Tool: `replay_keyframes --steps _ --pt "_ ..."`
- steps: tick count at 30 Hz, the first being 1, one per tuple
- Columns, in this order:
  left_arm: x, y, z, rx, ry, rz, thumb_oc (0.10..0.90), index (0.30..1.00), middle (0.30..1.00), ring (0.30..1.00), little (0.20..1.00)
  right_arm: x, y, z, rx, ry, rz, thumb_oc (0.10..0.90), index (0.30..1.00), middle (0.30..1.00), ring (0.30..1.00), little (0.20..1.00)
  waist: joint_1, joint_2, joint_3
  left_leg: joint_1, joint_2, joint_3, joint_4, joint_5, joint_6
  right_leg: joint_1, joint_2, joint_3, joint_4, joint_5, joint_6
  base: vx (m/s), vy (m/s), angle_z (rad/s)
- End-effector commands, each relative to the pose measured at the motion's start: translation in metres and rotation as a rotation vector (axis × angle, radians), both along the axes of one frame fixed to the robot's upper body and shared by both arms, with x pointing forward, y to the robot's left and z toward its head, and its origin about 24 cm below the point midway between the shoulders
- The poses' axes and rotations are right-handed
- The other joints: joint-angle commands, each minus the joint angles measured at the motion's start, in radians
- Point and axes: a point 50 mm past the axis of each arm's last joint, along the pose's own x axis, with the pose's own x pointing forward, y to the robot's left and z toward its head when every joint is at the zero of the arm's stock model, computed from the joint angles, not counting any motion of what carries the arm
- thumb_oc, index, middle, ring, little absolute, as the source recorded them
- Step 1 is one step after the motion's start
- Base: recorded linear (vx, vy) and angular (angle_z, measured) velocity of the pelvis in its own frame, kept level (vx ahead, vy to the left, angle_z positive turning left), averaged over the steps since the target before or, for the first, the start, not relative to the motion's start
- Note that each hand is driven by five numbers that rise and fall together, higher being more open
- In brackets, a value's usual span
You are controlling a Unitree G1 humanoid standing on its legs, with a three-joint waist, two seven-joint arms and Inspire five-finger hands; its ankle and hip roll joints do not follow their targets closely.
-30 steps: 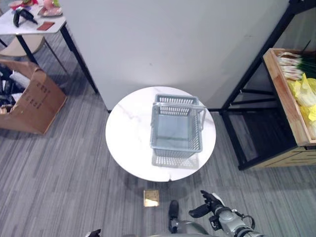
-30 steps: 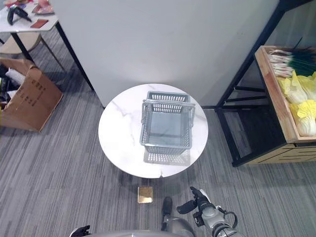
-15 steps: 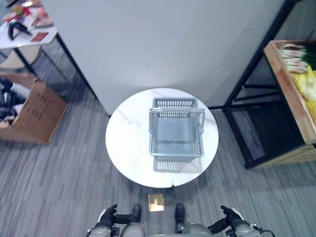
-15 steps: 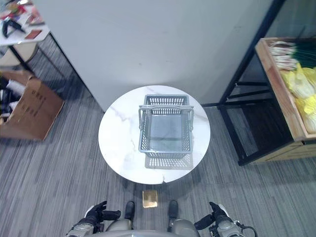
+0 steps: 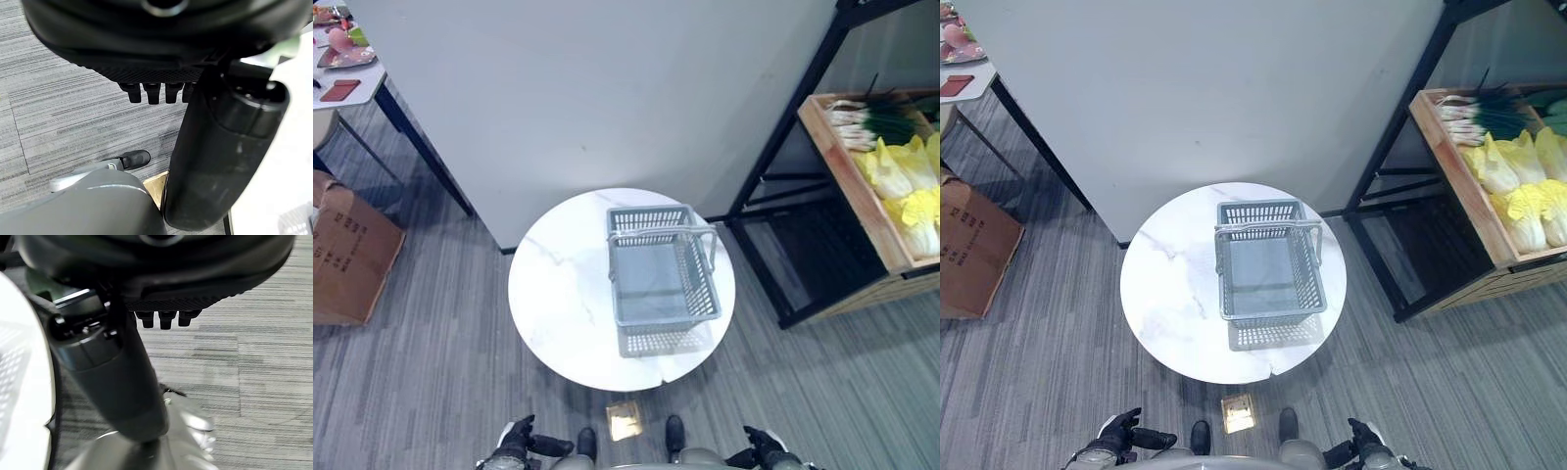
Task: Get the vegetables into the basket
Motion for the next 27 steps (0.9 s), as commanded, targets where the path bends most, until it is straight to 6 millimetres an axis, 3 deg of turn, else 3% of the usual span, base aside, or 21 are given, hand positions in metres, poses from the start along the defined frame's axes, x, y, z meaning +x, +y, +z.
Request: replay_keyframes --steps 1,2,3,4,5,6,7,8,11,13,14,16,17,20,27 --pt "-0.032 0.017 -0.002 0.082 0.121 -0.013 0.9 1.0 1.0 1.0 1.0 0.019 -0.043 0.017 -0.175 -0.059 -0.072 0.9 1.0 1.0 1.0 1.0 0.011 -0.019 -0.007 0.016 0.025 -0.015 0.006 -0.051 -0.027 -0.031 -0.065 0.014 -0.002 0.061 0.082 0.0 0.0 0.0" --pt "-0.031 0.017 -0.002 0.085 0.121 -0.023 0.9 1.0 1.0 1.0 1.0 0.027 -0.059 0.026 -0.236 -0.094 -0.102 0.9 1.0 1.0 1.0 1.0 0.012 -0.019 -0.008 0.016 0.026 -0.016 0.006 -0.051 -0.03 -0.029 -0.066 0.011 -0.002 0.062 0.083 -0.02 -0.019 0.04" --pt "-0.033 0.016 -0.002 0.083 0.116 -0.031 0.9 1.0 1.0 1.0 1.0 0.053 -0.091 0.05 -0.345 -0.204 -0.151 0.9 1.0 1.0 1.0 1.0 0.014 -0.02 -0.011 0.016 0.03 -0.017 0.006 -0.049 -0.032 -0.027 -0.068 0.009 -0.002 0.063 0.085 0.0 0.0 0.0" --pt "-0.032 0.015 -0.003 0.078 0.111 -0.034 0.9 1.0 1.0 1.0 1.0 0.058 -0.094 0.053 -0.359 -0.222 -0.143 0.9 1.0 1.0 1.0 1.0 0.015 -0.019 -0.009 0.016 0.03 -0.018 0.006 -0.049 -0.033 -0.026 -0.067 0.009 -0.002 0.063 0.085 -0.03 0.001 0.0" --pt "-0.031 0.012 -0.003 0.068 0.097 -0.029 0.9 1.0 1.0 1.0 1.0 0.09 -0.114 0.081 -0.46 -0.351 -0.11 0.9 1.0 1.0 1.0 1.0 0.018 -0.019 -0.009 0.015 0.033 -0.016 0.006 -0.047 -0.035 -0.025 -0.068 0.009 -0.002 0.064 0.087 -0.03 0.005 -0.03" --pt "-0.031 0.011 -0.003 0.065 0.093 -0.03 0.9 1.0 1.0 1.0 1.0 0.102 -0.122 0.093 -0.494 -0.405 -0.099 0.9 1.0 1.0 1.0 1.0 0.019 -0.018 -0.008 0.014 0.033 -0.017 0.006 -0.048 -0.036 -0.025 -0.067 0.008 -0.002 0.064 0.087 -0.04 0.006 -0.02" --pt "-0.03 0.01 -0.003 0.062 0.082 -0.023 0.9 1.0 1.0 1.0 1.0 0.144 -0.129 0.133 -0.598 -0.594 0.006 0.9 1.0 1.0 1.0 1.0 0.02 -0.018 -0.007 0.01 0.033 -0.019 0.006 -0.045 -0.037 -0.028 -0.067 0.008 -0.002 0.067 0.089 0.0 0.0 0.0" --pt "-0.03 0.01 -0.003 0.064 0.075 -0.011 0.9 1.0 1.0 1.0 1.0 0.178 -0.127 0.177 -0.715 -0.784 0.139 0.9 1.0 1.0 1.0 1.0 0.023 -0.018 -0.005 0.006 0.034 -0.019 0.006 -0.043 -0.038 -0.031 -0.069 0.004 -0.002 0.068 0.09 0.0 0.0 0.0" --pt "-0.031 0.012 -0.003 0.069 0.075 0.008 0.9 1.0 1.0 1.0 1.0 0.215 -0.106 0.239 -0.816 -1.033 0.354 0.9 1.0 1.0 1.0 1.0 0.032 -0.021 -0.006 0.001 0.036 -0.023 0.006 -0.04 -0.04 -0.033 -0.068 -0.001 -0.002 0.065 0.089 0.0 -0.004 -0.01" --pt "-0.032 0.012 -0.003 0.072 0.082 0.001 0.9 1.0 1.0 1.0 1.0 0.227 -0.094 0.262 -0.861 -1.097 0.481 0.9 1.0 1.0 1.0 1.0 0.04 -0.022 -0.008 -0.001 0.037 -0.027 0.006 -0.04 -0.042 -0.03 -0.068 -0.007 -0.002 0.062 0.089 0.02 -0.029 0.12" --pt "-0.033 0.013 -0.003 0.073 0.092 -0.025 0.9 1.0 1.0 1.0 1.0 0.251 -0.06 0.295 -0.821 -1.225 0.664 0.9 1.0 1.0 1.0 1.0 0.06 -0.027 -0.007 -0.009 0.042 -0.033 0.006 -0.034 -0.047 -0.03 -0.067 -0.017 -0.002 0.059 0.086 0.02 -0.037 0.12" --pt "-0.033 0.012 -0.003 0.071 0.095 -0.028 0.9 1.0 1.0 1.0 1.0 0.256 -0.051 0.3 -0.805 -1.248 0.698 0.9 1.0 1.0 1.0 1.0 0.061 -0.027 -0.006 -0.011 0.043 -0.035 0.006 -0.032 -0.048 -0.029 -0.066 -0.02 -0.002 0.058 0.085 0.0 -0.028 0.12" --pt "-0.032 0.012 -0.003 0.071 0.099 -0.041 0.9 1.0 1.0 1.0 1.0 0.27 -0.026 0.313 -0.765 -1.294 0.793 0.9 1.0 1.0 1.0 1.0 0.074 -0.029 0.001 -0.021 0.045 -0.044 0.006 -0.026 -0.05 -0.031 -0.063 -0.024 -0.002 0.056 0.083 -0.02 -0.032 0.18" --pt "-0.027 0.009 -0.003 0.067 0.083 -0.05 0.9 1.0 1.0 1.0 1.0 0.289 0.008 0.328 -0.675 -1.338 0.877 0.9 1.0 1.0 1.0 1.0 0.097 -0.035 0.022 -0.049 0.05 -0.06 0.006 -0.01 -0.055 -0.042 -0.059 -0.036 -0.002 0.056 0.079 -0.03 -0.044 0.1" --pt "-0.015 0.002 -0.002 0.06 0.042 -0.073 0.9 1.0 1.0 1.0 1.0 0.316 0.028 0.352 -0.687 -1.327 0.907 0.9 1.0 1.0 1.0 1.0 0.127 -0.04 0.061 -0.113 0.054 -0.093 0.006 0.021 -0.062 -0.085 -0.049 -0.056 -0.002 0.061 0.072 -0.04 -0.034 0.15"
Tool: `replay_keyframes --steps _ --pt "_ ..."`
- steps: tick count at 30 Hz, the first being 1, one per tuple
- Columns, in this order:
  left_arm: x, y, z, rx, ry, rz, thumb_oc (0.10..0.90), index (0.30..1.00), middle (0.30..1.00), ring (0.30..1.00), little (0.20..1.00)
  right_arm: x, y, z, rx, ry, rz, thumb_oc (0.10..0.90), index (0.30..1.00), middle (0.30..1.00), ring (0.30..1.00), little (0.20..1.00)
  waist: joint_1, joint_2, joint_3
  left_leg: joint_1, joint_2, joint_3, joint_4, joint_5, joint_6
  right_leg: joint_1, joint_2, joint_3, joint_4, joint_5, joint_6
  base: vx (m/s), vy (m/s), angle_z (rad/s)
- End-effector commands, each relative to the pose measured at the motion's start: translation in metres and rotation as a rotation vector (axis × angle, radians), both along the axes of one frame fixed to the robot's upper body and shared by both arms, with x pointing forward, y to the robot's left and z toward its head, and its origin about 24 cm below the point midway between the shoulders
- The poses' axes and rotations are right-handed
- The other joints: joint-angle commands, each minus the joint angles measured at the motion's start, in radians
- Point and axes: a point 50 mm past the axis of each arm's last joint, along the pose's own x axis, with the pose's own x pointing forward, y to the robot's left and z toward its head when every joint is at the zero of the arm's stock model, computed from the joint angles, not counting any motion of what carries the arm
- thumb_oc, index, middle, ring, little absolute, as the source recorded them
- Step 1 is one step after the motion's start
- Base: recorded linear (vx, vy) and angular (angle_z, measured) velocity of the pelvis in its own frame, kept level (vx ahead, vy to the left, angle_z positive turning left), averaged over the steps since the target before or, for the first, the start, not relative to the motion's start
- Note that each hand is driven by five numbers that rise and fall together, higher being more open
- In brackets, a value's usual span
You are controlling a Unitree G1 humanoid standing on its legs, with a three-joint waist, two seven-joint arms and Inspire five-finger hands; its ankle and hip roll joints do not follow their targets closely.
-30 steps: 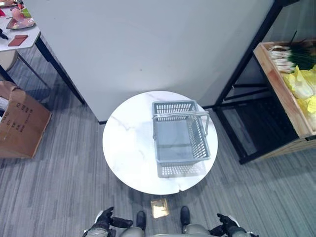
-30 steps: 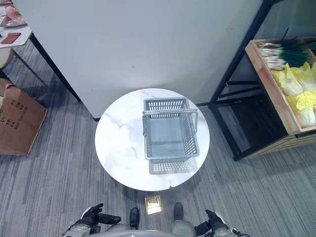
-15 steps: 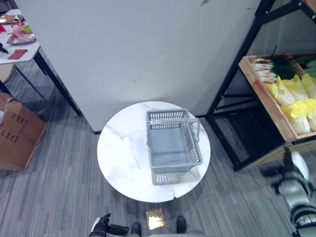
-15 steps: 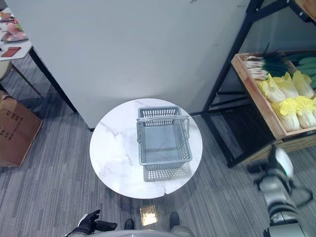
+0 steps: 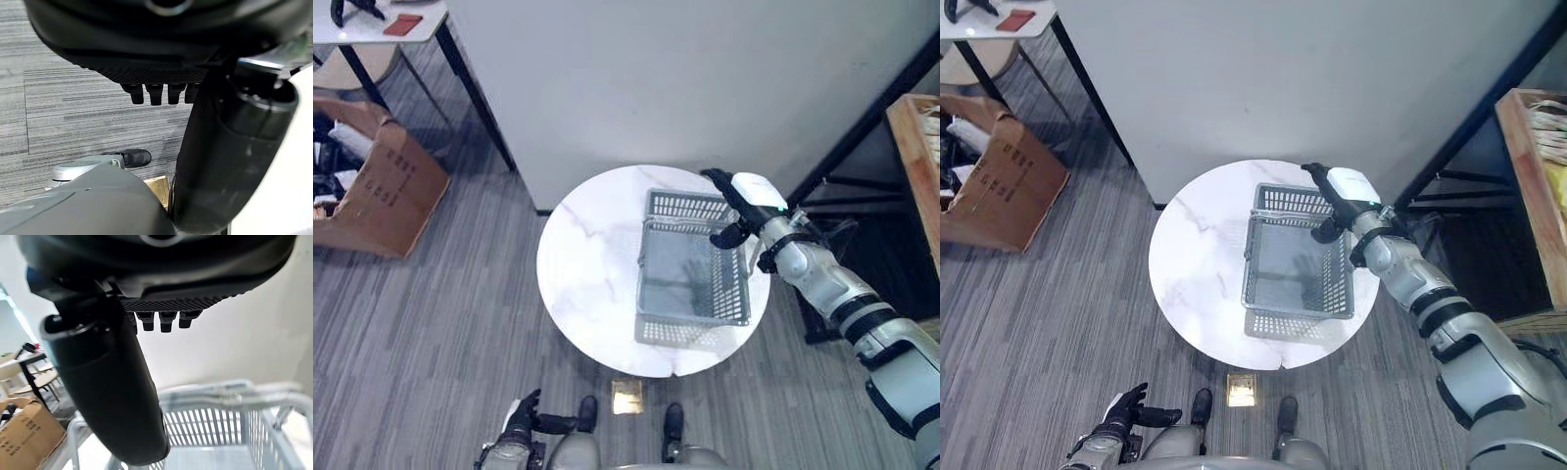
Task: Get the vegetables into the basket
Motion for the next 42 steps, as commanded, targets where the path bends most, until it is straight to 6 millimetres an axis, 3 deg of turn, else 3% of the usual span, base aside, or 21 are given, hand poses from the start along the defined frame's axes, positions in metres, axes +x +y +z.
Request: replay_keyframes --steps 1,7,14,15,17,31,40,42 --pt "-0.05 0.008 -0.013 0.055 0.207 -0.04 0.9 1.0 1.0 1.0 1.0 0.016 0.0 0.063 0.058 -0.195 -0.015 0.9 1.0 1.0 1.0 1.0 -0.005 -0.04 -0.018 -0.012 0.029 -0.024 -0.002 -0.016 -0.027 -0.024 -0.073 0.019 -0.001 0.059 0.083 -0.01 -0.017 0.09" --pt "-0.04 0.006 -0.011 0.061 0.17 -0.043 0.9 1.0 1.0 1.0 1.0 0.027 -0.004 0.07 0.039 -0.195 -0.088 0.9 1.0 1.0 1.0 1.0 0.008 -0.041 0.0 -0.042 0.029 -0.04 -0.002 -0.003 -0.028 -0.046 -0.069 0.012 -0.001 0.062 0.079 0.0 -0.008 0.04" --pt "-0.034 0.004 -0.01 0.061 0.149 -0.032 0.9 1.0 1.0 1.0 1.0 0.03 -0.018 0.064 0.033 -0.172 -0.176 0.9 1.0 1.0 1.0 1.0 0.017 -0.044 0.012 -0.057 0.027 -0.05 -0.002 0.002 -0.029 -0.055 -0.067 0.006 -0.001 0.06 0.077 0.0 -0.004 0.01" --pt "-0.033 0.004 -0.01 0.061 0.145 -0.032 0.9 1.0 1.0 1.0 1.0 0.03 -0.022 0.061 0.036 -0.162 -0.198 0.824 0.893 0.893 0.893 0.893 0.019 -0.045 0.014 -0.057 0.026 -0.053 -0.002 0.002 -0.028 -0.054 -0.067 0.005 -0.001 0.058 0.076 0.0 0.0 0.0" --pt "-0.032 0.004 -0.01 0.062 0.14 -0.035 0.9 1.0 1.0 1.0 1.0 0.03 -0.023 0.057 0.024 -0.153 -0.206 0.4 0.3 0.3 0.3 0.3 0.02 -0.044 0.015 -0.058 0.027 -0.055 -0.002 0.001 -0.028 -0.053 -0.066 0.005 -0.001 0.056 0.076 0.0 0.0 0.0" --pt "-0.03 0.002 -0.01 0.074 0.145 -0.056 0.9 1.0 1.0 1.0 1.0 0.028 -0.021 0.025 0.046 -0.055 -0.233 0.4 0.3 0.3 0.3 0.3 0.017 -0.033 0.011 -0.04 0.025 -0.048 -0.002 -0.006 -0.027 -0.038 -0.068 0.01 -0.001 0.048 0.074 0.0 0.0 0.0" --pt "-0.044 0.007 -0.013 0.071 0.196 -0.027 0.9 1.0 1.0 1.0 1.0 0.018 0.0 0.037 0.107 -0.116 -0.071 0.4 0.3 0.3 0.3 0.3 -0.002 -0.037 -0.021 0.003 0.031 -0.03 -0.002 -0.025 -0.025 -0.003 -0.067 0.018 -0.001 0.037 0.073 0.01 0.004 -0.02" --pt "-0.054 0.01 -0.014 0.062 0.226 0.015 0.9 1.0 1.0 1.0 1.0 0.007 0.006 0.042 0.144 -0.145 0.012 0.4 0.3 0.3 0.3 0.3 -0.015 -0.036 -0.035 0.021 0.035 -0.019 -0.002 -0.031 -0.025 0.006 -0.069 0.022 -0.001 0.036 0.074 0.01 0.009 -0.02"
